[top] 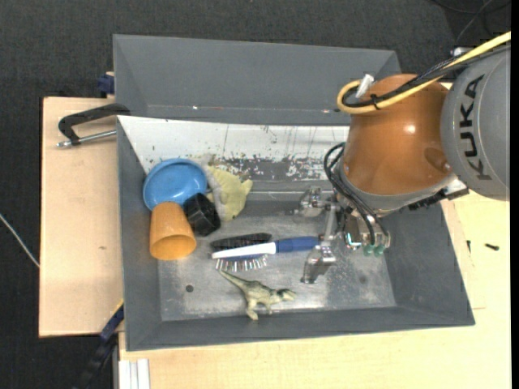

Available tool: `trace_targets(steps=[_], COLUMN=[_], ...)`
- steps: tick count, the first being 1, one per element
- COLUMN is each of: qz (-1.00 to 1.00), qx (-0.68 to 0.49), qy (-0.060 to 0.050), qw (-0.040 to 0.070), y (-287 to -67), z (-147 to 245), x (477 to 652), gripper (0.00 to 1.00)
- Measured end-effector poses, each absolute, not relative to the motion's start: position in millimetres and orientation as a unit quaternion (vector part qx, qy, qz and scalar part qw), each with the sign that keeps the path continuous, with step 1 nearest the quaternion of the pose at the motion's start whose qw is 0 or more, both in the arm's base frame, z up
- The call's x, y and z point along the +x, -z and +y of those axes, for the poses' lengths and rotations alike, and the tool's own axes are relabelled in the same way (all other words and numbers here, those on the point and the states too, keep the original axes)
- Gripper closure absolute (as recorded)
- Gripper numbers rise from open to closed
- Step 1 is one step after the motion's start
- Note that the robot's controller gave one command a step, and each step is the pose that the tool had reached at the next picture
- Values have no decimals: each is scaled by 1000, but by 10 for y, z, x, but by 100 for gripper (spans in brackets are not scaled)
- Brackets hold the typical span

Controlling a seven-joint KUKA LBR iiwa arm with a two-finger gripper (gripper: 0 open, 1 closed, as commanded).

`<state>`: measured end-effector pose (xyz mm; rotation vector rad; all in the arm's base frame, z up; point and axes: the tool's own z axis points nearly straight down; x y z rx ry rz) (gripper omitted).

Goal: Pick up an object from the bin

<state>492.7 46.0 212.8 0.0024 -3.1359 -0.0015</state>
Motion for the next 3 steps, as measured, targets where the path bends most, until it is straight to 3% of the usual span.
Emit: trace_targets(steps=[1,2,3], qz=[-998,-998,-998], qx=[-68,-67,-58], qy=[0,1,1], qw=[3,0,-6], y=[-893,-937,-2425], z=[182,190,124], x=[5434,5444,5226], gripper=[0,100,100])
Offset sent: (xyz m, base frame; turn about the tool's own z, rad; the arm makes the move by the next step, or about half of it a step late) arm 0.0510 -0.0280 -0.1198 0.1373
